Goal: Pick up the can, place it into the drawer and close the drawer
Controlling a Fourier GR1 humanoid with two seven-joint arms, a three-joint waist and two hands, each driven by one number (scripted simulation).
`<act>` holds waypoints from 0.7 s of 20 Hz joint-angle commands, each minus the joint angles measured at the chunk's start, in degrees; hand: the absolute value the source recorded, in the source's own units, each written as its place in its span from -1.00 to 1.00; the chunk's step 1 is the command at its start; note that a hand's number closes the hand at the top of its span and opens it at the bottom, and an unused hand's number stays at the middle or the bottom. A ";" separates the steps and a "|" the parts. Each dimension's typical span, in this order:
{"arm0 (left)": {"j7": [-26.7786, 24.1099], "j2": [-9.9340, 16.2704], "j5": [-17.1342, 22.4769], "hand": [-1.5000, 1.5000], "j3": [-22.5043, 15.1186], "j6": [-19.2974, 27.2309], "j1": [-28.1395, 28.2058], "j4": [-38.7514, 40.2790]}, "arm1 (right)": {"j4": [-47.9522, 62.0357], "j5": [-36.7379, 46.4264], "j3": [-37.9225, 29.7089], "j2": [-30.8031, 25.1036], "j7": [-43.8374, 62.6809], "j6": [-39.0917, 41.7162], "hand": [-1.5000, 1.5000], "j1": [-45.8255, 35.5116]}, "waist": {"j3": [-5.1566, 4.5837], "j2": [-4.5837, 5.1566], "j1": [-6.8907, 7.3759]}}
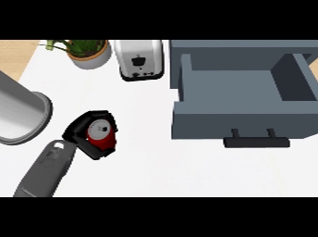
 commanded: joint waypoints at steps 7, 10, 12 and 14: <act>3.41 -2.32 14.26 1.00 17.97 23.05 5.35 -4.47 | -0.35 0.37 -0.35 0.68 0.61 -1.08 -1.00 -0.01 | 0.09 -0.39 1.80; 8.72 -5.09 14.23 1.00 15.59 27.03 6.46 -14.72 | -0.94 2.44 2.66 1.54 -1.76 -2.05 -1.00 2.41 | 0.06 -0.23 0.75; 16.43 -6.68 14.89 1.00 13.39 27.89 7.89 -24.27 | -2.16 -0.10 -0.37 0.37 -0.42 0.62 -1.00 2.58 | 0.09 -0.37 0.90; 22.26 -6.06 15.02 1.00 11.46 27.20 9.80 -31.54 | -3.45 0.21 -0.06 1.54 -0.21 -0.17 -1.00 3.50 | 0.07 -0.35 0.78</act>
